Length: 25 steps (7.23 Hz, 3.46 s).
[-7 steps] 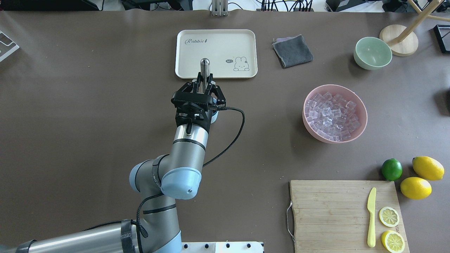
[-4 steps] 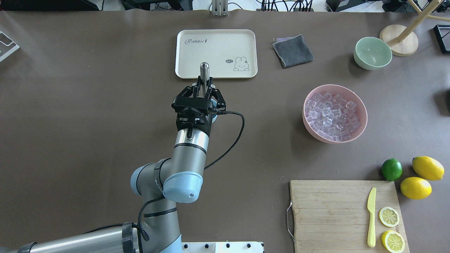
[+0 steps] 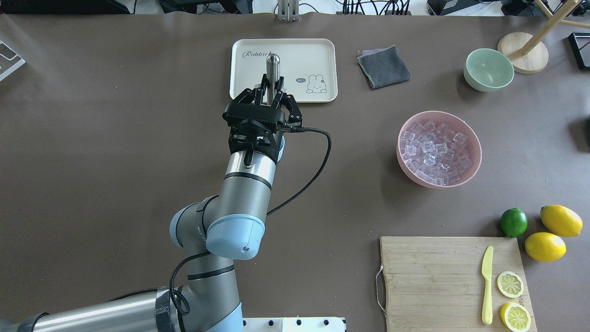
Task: Mash ice and strawberries in cup
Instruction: 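Press the metal rod down into the cup with the left gripper, then lift the rod out of the cup and withdraw the left arm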
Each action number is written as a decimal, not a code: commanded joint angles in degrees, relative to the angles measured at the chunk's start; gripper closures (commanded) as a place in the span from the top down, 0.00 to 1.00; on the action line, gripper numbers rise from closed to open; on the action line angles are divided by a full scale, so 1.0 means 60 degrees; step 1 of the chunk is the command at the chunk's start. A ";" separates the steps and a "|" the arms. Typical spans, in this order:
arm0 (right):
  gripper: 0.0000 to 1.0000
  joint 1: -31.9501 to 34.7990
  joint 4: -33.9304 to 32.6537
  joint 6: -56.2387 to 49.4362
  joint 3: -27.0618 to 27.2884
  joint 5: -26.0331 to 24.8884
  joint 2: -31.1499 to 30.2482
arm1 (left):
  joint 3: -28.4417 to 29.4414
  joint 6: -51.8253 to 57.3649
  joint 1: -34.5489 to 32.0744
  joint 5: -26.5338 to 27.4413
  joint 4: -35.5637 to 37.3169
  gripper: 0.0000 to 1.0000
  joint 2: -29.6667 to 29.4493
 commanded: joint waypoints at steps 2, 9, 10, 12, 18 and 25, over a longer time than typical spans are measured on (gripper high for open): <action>1.00 -0.0001 0.0000 0.0012 0.0009 0.0017 0.0047 | 0.0238 -0.0124 0.0009 -0.0001 -0.0013 0.24 -0.0002; 1.00 0.0013 0.0000 -0.0018 0.0010 0.0017 -0.0055 | 0.0988 -0.1018 0.0229 0.0013 -0.0086 0.24 0.0261; 1.00 -0.0001 0.0000 -0.0018 0.0024 0.0017 -0.0056 | 0.0944 -0.0974 0.0200 -0.0001 -0.0332 0.24 0.0218; 1.00 -0.0001 -0.0015 -0.0003 0.0097 0.0031 -0.0056 | -0.0005 -0.0668 -0.0543 -0.1179 -0.0408 0.24 0.0276; 1.00 -0.0001 -0.0059 0.0012 0.0258 0.0046 -0.0157 | -0.1401 -0.2659 -0.6553 -1.2775 0.1867 0.22 0.1536; 1.00 -0.0001 -0.0030 0.0012 0.0595 0.0236 -0.0641 | -0.0494 0.1498 -0.9116 -1.8547 0.3693 0.23 0.6057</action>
